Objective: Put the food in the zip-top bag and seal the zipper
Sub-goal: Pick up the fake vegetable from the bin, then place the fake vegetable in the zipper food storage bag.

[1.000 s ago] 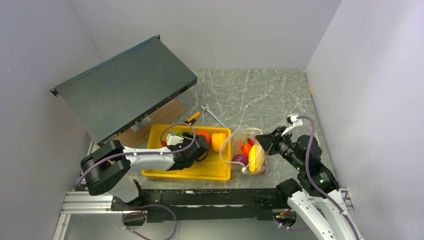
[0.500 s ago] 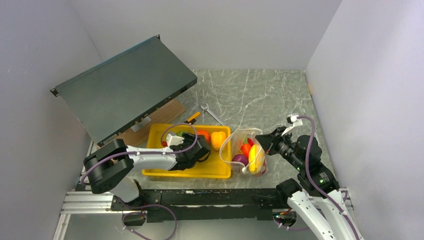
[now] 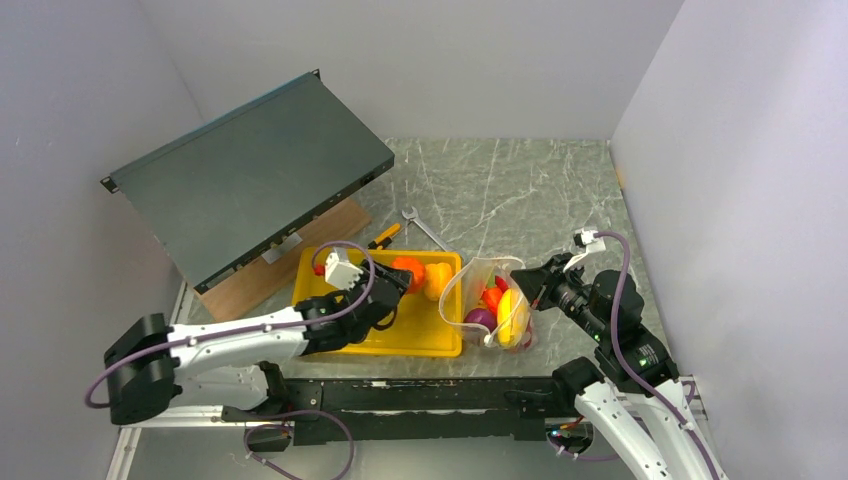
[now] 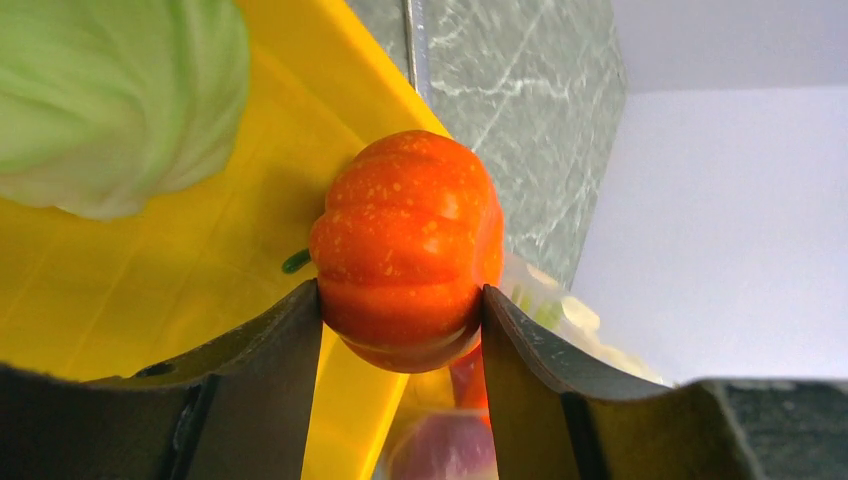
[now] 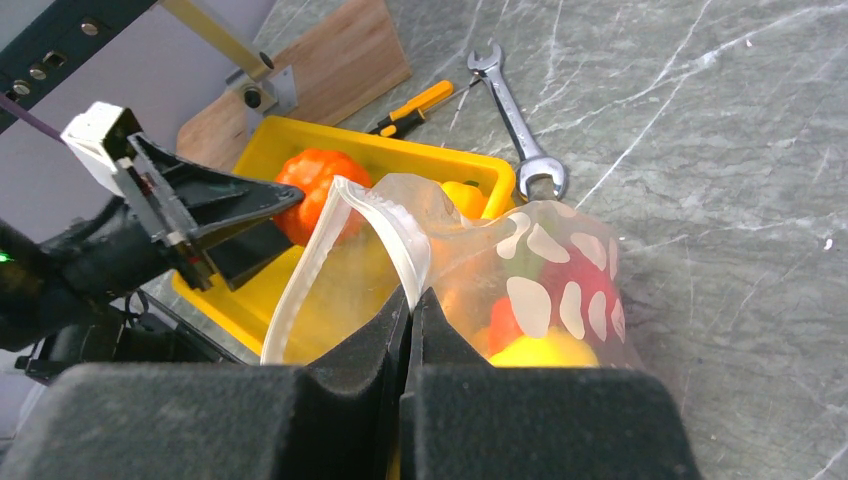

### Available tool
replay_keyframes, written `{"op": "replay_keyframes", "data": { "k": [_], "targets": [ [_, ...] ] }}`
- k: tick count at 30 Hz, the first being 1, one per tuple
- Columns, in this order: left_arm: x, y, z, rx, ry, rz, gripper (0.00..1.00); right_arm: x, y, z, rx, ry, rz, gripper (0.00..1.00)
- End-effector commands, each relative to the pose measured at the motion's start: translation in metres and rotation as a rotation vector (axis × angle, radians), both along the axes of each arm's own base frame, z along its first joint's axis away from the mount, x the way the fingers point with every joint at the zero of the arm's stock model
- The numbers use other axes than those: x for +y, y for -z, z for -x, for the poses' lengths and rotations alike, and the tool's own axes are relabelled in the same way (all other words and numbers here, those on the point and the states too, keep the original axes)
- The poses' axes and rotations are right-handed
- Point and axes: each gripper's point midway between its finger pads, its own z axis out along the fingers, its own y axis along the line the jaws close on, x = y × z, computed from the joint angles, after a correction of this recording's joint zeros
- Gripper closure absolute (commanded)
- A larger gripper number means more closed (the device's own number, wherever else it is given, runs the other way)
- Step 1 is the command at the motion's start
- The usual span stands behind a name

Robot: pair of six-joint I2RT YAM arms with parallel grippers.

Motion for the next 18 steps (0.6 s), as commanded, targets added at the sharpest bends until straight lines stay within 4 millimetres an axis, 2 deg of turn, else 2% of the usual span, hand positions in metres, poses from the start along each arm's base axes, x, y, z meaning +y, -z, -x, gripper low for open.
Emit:
{"op": "replay_keyframes", "data": {
  "k": [1,11,14,18],
  "targets": [
    [-0.006,-0.032,0.016,-0.087,0.22,-0.12,1.0,0.001,-0.018,-0.002,-0.058,-0.006,-0.016,1.0],
    [-0.048,-0.129,0.065,-0.47,0.789,-0.189,1.0,0.004,-0.016,-0.002,-0.04,-0.013,-0.022,1.0],
    [-0.067,-0.145,0.077,-0.521,0.929,-0.206,1.0,0.004,-0.015,-0.003,-0.037,-0.012,-0.017,1.0],
    [-0.097,-0.152,0.088,-0.538,1.071,-0.209,1.0,0.004,-0.014,-0.003,-0.031,-0.012,-0.01,1.0]
  ]
}}
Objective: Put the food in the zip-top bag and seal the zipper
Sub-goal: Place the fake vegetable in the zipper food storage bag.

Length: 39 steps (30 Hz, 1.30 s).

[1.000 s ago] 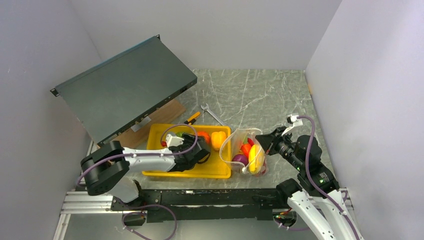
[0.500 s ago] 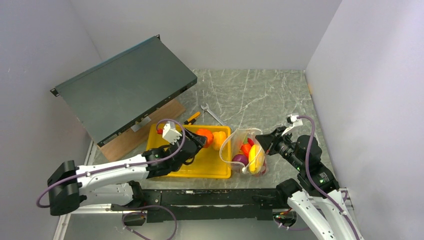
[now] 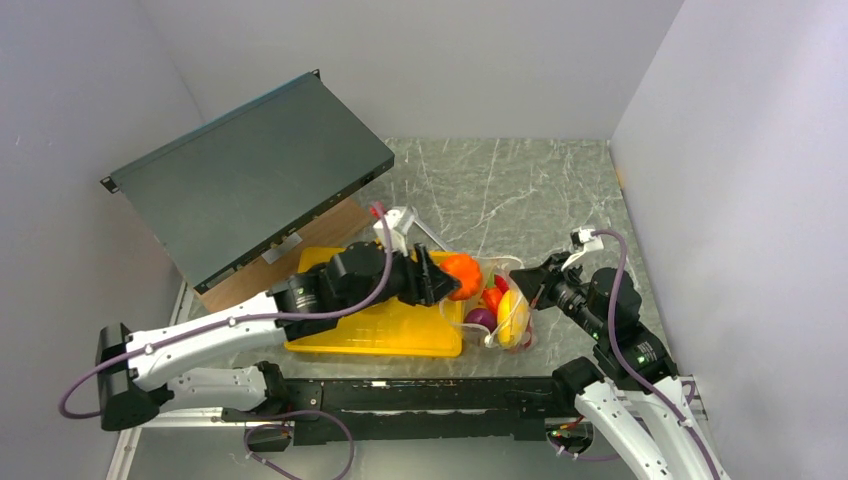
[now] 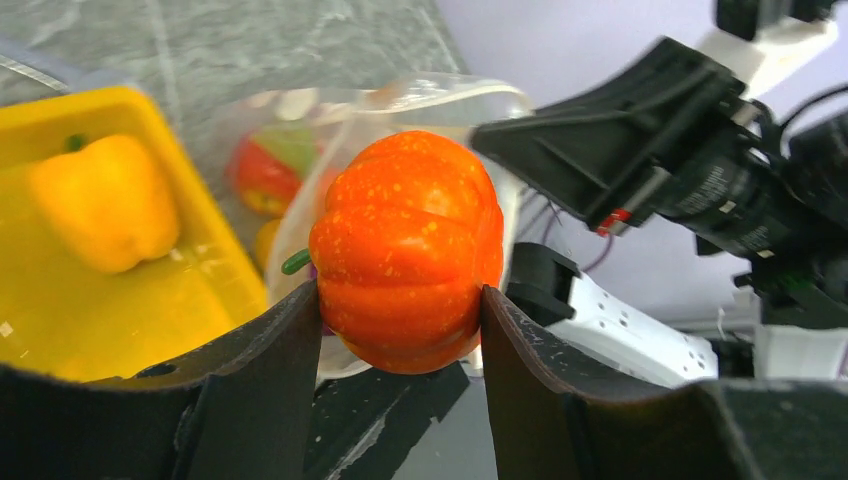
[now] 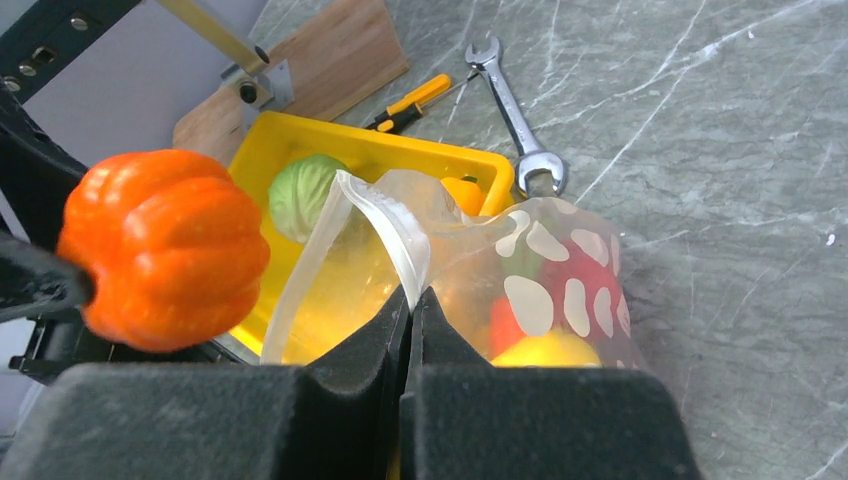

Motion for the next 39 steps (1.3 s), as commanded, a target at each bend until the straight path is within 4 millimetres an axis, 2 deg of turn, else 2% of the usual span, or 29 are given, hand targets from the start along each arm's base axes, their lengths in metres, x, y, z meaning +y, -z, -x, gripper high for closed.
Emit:
{"op": "replay_keyframes", "data": {
  "k": [1,6,10,15,20,25,28,31,32,36,39],
  "targets": [
    [-0.039,-0.025,0.025,-0.104,0.26,-0.018,1.0,0.003,-0.017,-0.002,-0.044,-0.01,-0.016,1.0],
    [-0.064,-0.021,0.023,-0.107,0.285,-0.054,1.0,0.003,-0.017,-0.002,-0.044,-0.013,-0.019,1.0],
    [-0.066,-0.007,0.011,-0.085,0.226,-0.107,1.0,0.003,-0.018,-0.002,-0.045,-0.016,-0.014,1.0],
    [-0.067,0.021,-0.002,-0.03,0.176,-0.258,1.0,0.004,-0.02,-0.002,-0.051,-0.02,-0.021,1.0],
    [-0.077,0.029,-0.009,-0.002,0.166,-0.314,1.0,0.005,-0.021,-0.003,-0.054,-0.02,-0.017,1.0],
    [-0.086,0.032,-0.01,-0.008,0.189,-0.315,0.8,0.004,-0.019,-0.003,-0.052,-0.02,-0.014,1.0],
    [-0.086,0.034,-0.013,-0.004,0.184,-0.321,0.61,0.004,-0.018,-0.002,-0.051,-0.019,-0.015,1.0],
    [-0.084,0.032,-0.013,-0.009,0.18,-0.317,0.25,0.003,-0.017,-0.002,-0.049,-0.015,-0.013,1.0],
    [-0.083,0.03,-0.013,-0.014,0.177,-0.313,0.18,0.003,-0.016,-0.002,-0.047,-0.015,-0.012,1.0],
    [-0.073,0.021,-0.013,-0.037,0.16,-0.296,0.06,0.003,-0.016,-0.002,-0.047,-0.013,-0.013,1.0],
    [-0.063,0.013,-0.012,-0.047,0.143,-0.287,0.05,0.003,-0.016,-0.001,-0.045,-0.016,-0.014,1.0]
  ]
}}
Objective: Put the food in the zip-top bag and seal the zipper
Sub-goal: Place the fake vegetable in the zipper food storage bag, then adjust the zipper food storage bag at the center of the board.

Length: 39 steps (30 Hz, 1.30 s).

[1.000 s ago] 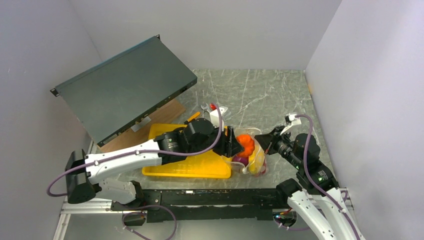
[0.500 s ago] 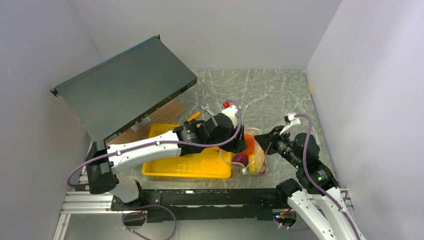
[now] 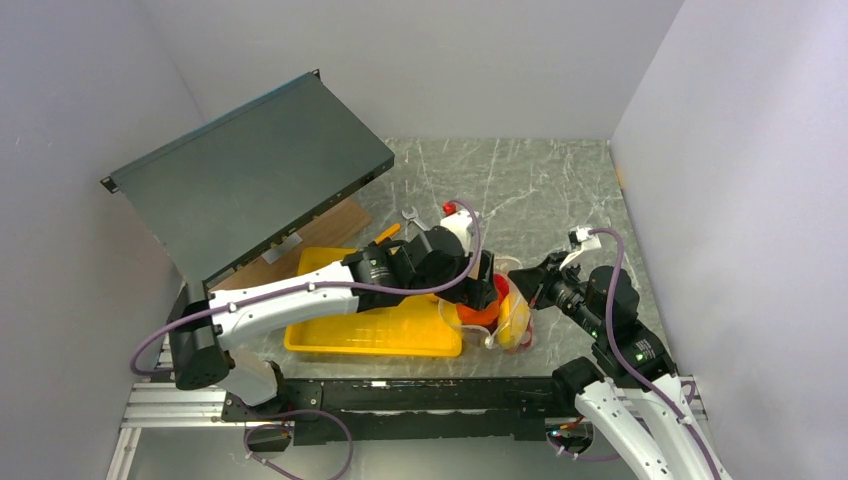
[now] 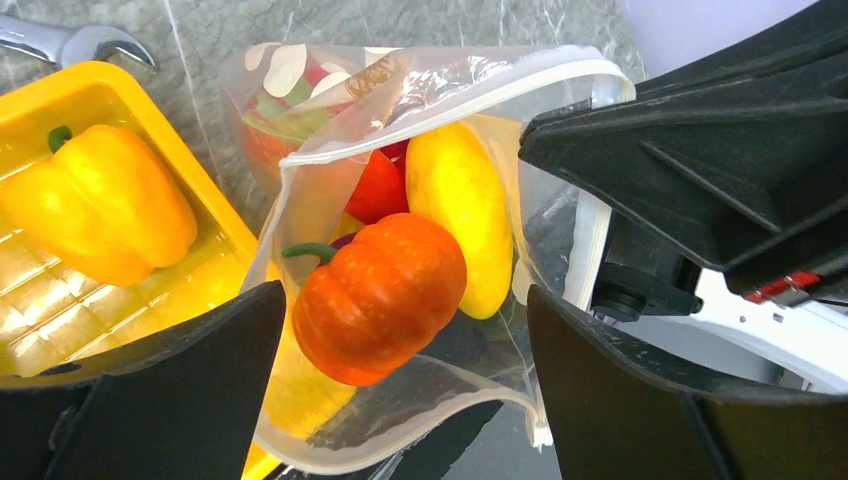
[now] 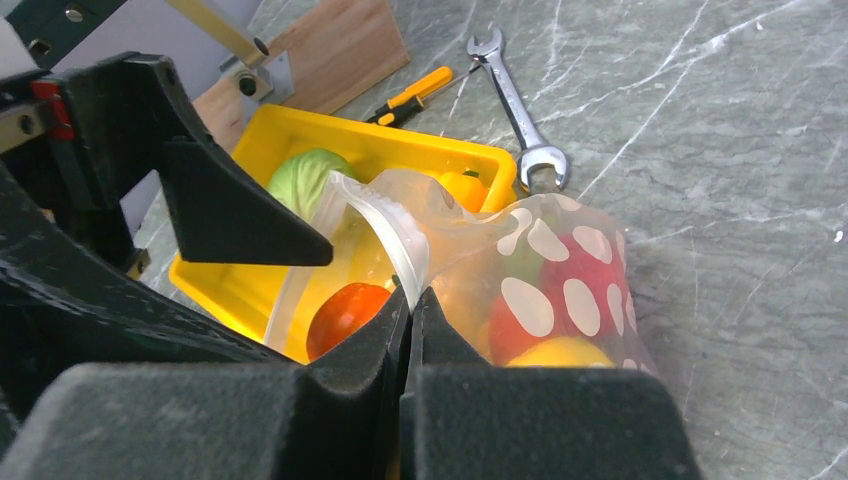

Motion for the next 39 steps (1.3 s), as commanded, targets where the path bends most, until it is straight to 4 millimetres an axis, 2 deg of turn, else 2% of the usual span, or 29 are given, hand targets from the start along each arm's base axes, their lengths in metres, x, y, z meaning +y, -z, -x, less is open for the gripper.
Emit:
{"op": "replay_keyframes", "data": {
  "k": [1,4,10,13,16,18,23,25,30,35,38,39],
  "targets": [
    [0.017,-0.038,-0.003,-0.066,-0.038,0.074,0.06,0.001,-0.019,0.0,-0.062,-0.006,-0.018,1.0],
    [0.034,-0.043,-0.005,-0.084,-0.08,0.078,0.11,0.0,-0.021,0.001,-0.063,-0.006,-0.019,1.0],
    [0.066,-0.03,-0.012,-0.08,-0.182,0.085,0.22,0.001,-0.022,0.003,-0.055,-0.016,-0.019,1.0],
    [0.066,-0.02,-0.011,-0.054,-0.173,0.12,0.3,0.003,-0.021,0.003,-0.048,-0.022,-0.021,1.0],
    [0.064,-0.001,-0.011,-0.019,-0.167,0.107,0.35,0.003,-0.022,0.004,-0.044,-0.026,-0.022,1.0],
    [0.06,0.009,-0.009,0.006,-0.154,0.101,0.42,0.003,-0.022,0.005,-0.037,-0.029,-0.02,1.0],
    [0.047,0.02,-0.001,0.049,-0.097,0.142,0.55,0.003,-0.023,0.006,-0.022,-0.032,-0.01,1.0],
    [0.042,0.025,0.003,0.063,-0.078,0.157,0.63,0.003,-0.021,0.007,-0.011,-0.034,-0.002,1.0],
    [0.026,0.018,0.001,0.058,-0.041,0.191,0.99,0.003,-0.02,0.007,0.023,-0.036,0.013,1.0],
    [0.011,-0.012,-0.012,0.019,-0.056,0.226,1.0,0.001,-0.021,0.007,0.069,-0.036,0.048,1.0],
    [0.009,-0.029,-0.034,0.025,-0.174,0.223,1.0,-0.003,-0.022,0.002,0.087,-0.017,0.095,1.0],
    [0.008,-0.041,-0.042,0.031,-0.224,0.24,1.0,-0.008,-0.021,-0.001,0.106,0.006,0.128,1.0]
  ]
}}
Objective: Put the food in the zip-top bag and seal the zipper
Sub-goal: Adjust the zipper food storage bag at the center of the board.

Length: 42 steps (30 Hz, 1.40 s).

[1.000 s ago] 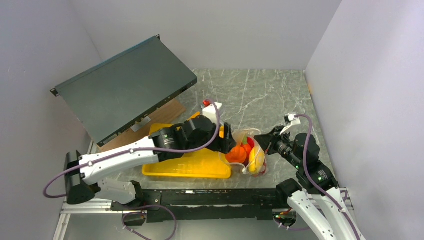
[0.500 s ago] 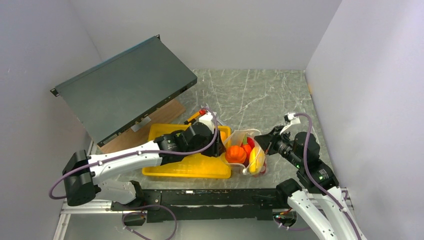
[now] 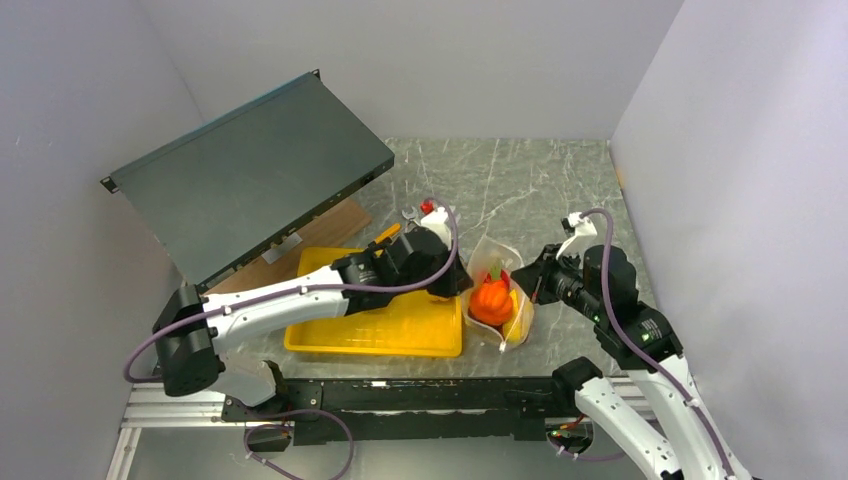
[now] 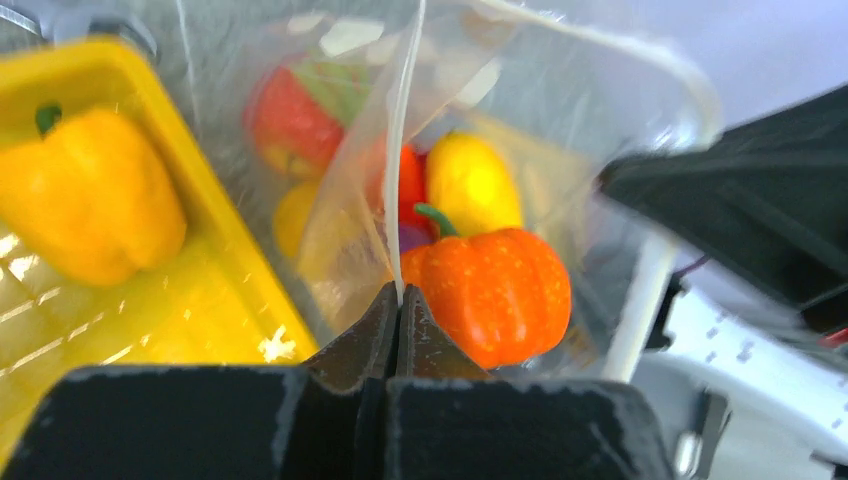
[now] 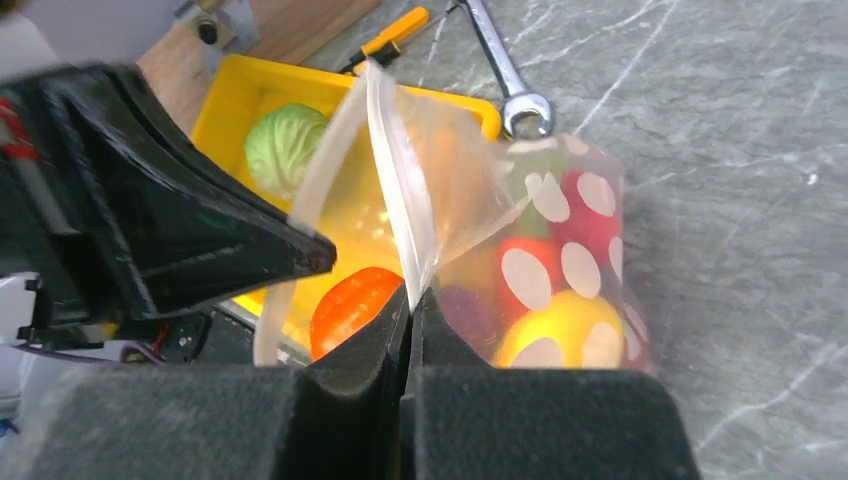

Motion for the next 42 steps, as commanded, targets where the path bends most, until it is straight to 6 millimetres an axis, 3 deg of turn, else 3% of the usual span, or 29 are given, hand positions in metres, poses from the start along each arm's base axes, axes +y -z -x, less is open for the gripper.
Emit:
{"op": "replay_keyframes", "data": {
  "k": [1,4,7,11,14,16,22,27,34,38,42],
  "targets": [
    [-0.014,-0.067,-0.039,-0.027,-0.187,0.12,1.0,-0.014,-0.021,-0.01,-0.018,0.053,0.088,1.0],
    [-0.021,-0.086,-0.053,-0.006,-0.272,0.169,1.0,-0.032,-0.038,-0.025,-0.022,0.164,0.162,1.0],
    [-0.028,-0.101,-0.062,0.018,-0.332,0.22,1.0,-0.035,-0.054,-0.038,-0.027,0.192,0.197,1.0],
    [-0.033,-0.081,-0.068,0.121,-0.418,0.24,1.0,-0.034,-0.045,-0.056,0.024,0.196,0.275,1.0],
    [-0.041,-0.049,-0.07,0.201,-0.425,0.226,1.0,-0.03,-0.041,-0.064,0.038,0.171,0.309,1.0],
    [-0.05,-0.038,-0.075,0.227,-0.39,0.232,1.0,-0.024,-0.039,-0.068,0.053,0.148,0.311,0.99],
    [-0.062,-0.046,-0.094,0.177,-0.261,0.227,1.0,0.008,-0.013,-0.066,0.18,0.004,0.263,0.91],
    [-0.067,-0.053,-0.094,0.18,-0.127,0.255,1.0,0.017,0.004,-0.059,0.273,-0.075,0.284,0.73],
    [-0.059,-0.056,-0.09,0.203,-0.077,0.329,1.0,0.018,0.001,-0.047,0.276,-0.101,0.264,0.23],
    [-0.056,-0.054,-0.095,0.258,-0.102,0.35,1.0,0.008,0.0,-0.033,0.309,-0.063,0.3,0.16],
    [-0.065,-0.062,-0.101,0.268,-0.077,0.374,1.0,-0.005,0.007,-0.022,0.34,0.022,0.382,0.11]
  ]
}}
